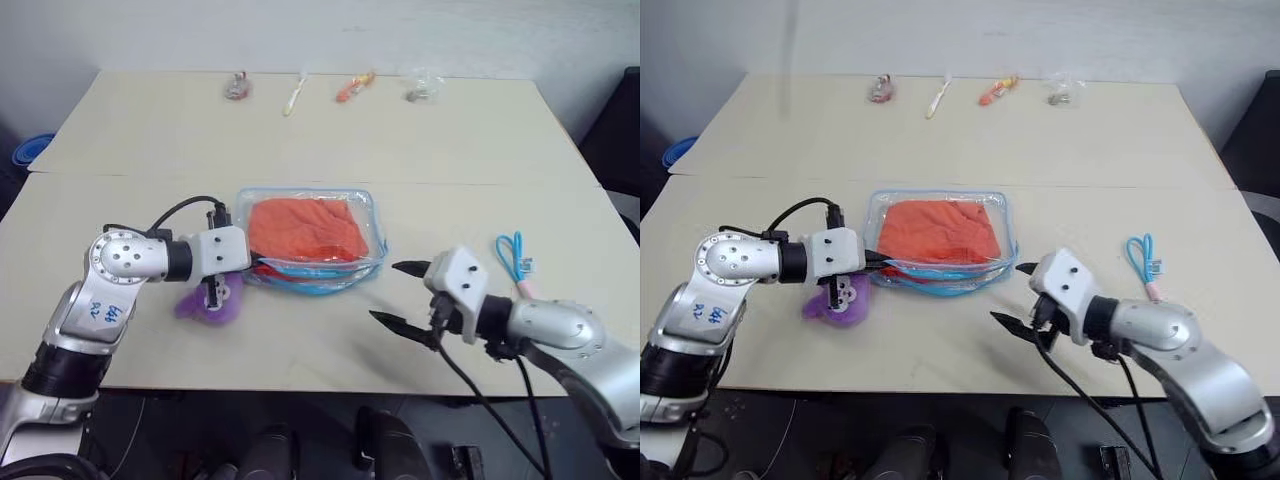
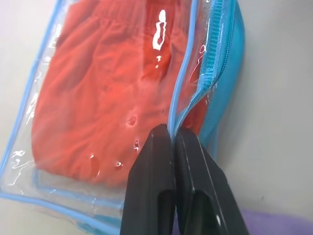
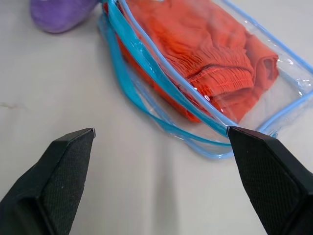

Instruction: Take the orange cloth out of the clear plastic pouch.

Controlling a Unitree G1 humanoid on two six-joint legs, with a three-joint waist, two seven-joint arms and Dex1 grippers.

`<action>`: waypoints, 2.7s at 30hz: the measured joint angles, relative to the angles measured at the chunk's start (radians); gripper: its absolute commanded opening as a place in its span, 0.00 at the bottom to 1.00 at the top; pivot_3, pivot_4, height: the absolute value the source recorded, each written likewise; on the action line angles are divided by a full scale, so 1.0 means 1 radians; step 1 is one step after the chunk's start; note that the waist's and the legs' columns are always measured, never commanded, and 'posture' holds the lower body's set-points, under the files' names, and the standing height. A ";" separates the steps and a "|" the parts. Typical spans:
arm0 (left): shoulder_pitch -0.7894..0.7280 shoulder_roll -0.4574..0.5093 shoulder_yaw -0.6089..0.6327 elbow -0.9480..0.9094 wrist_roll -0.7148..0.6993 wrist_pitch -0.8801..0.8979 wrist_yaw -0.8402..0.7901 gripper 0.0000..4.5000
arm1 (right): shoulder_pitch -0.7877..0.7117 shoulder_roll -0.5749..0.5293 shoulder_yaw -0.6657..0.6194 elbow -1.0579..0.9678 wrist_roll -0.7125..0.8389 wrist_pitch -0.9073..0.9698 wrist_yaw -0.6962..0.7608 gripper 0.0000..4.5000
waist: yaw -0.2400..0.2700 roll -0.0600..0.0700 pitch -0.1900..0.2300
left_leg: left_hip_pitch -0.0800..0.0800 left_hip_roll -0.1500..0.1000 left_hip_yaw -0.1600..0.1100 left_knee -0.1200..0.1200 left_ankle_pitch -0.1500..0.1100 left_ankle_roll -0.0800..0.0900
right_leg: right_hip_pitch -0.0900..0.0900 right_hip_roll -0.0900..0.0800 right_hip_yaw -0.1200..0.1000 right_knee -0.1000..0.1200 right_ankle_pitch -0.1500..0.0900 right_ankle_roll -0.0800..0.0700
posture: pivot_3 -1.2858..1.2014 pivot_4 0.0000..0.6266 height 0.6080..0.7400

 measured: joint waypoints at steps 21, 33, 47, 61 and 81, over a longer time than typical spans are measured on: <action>0.010 -0.034 0.005 -0.093 -0.005 0.114 0.092 0.00 | -0.159 0.155 0.354 0.251 -0.488 -0.295 -0.079 0.17 | -0.003 0.000 0.000 | 0.001 0.000 -0.004 0.000 0.000 0.000 | 0.000 0.000 0.001 0.000 0.000 0.000 | 0.52 0.24 1.00; -0.025 -0.035 -0.023 -0.058 -0.005 0.093 0.077 0.00 | -0.279 0.247 0.451 0.500 -0.708 -0.494 -0.065 0.44 | -0.012 0.000 0.000 | 0.000 0.000 -0.004 0.000 0.000 0.000 | 0.000 0.000 0.000 0.000 0.000 0.000 | 0.52 0.24 1.00; -0.022 -0.035 -0.023 -0.060 -0.005 0.095 0.079 0.00 | -0.320 0.296 0.447 0.585 -0.840 -0.631 -0.048 0.72 | -0.028 0.000 0.000 | 0.001 0.000 -0.006 0.000 0.000 -0.001 | 0.000 0.000 0.000 0.000 0.000 0.000 | 0.52 0.24 1.00; -0.017 -0.035 -0.020 -0.071 -0.011 0.104 0.081 0.00 | -0.403 0.353 0.447 0.726 -0.915 -0.728 -0.052 0.72 | -0.031 0.000 0.000 | 0.001 0.001 -0.006 0.000 0.001 -0.001 | 0.000 0.001 0.000 0.000 0.000 0.000 | 0.52 0.24 1.00; -0.014 -0.033 -0.020 -0.073 -0.013 0.086 0.083 0.00 | -0.366 0.384 0.367 0.673 -0.834 -0.631 0.037 0.72 | -0.030 0.000 0.000 | 0.000 0.000 -0.007 -0.001 0.001 -0.001 | 0.000 0.000 0.000 0.000 0.000 0.000 | 0.52 0.24 1.00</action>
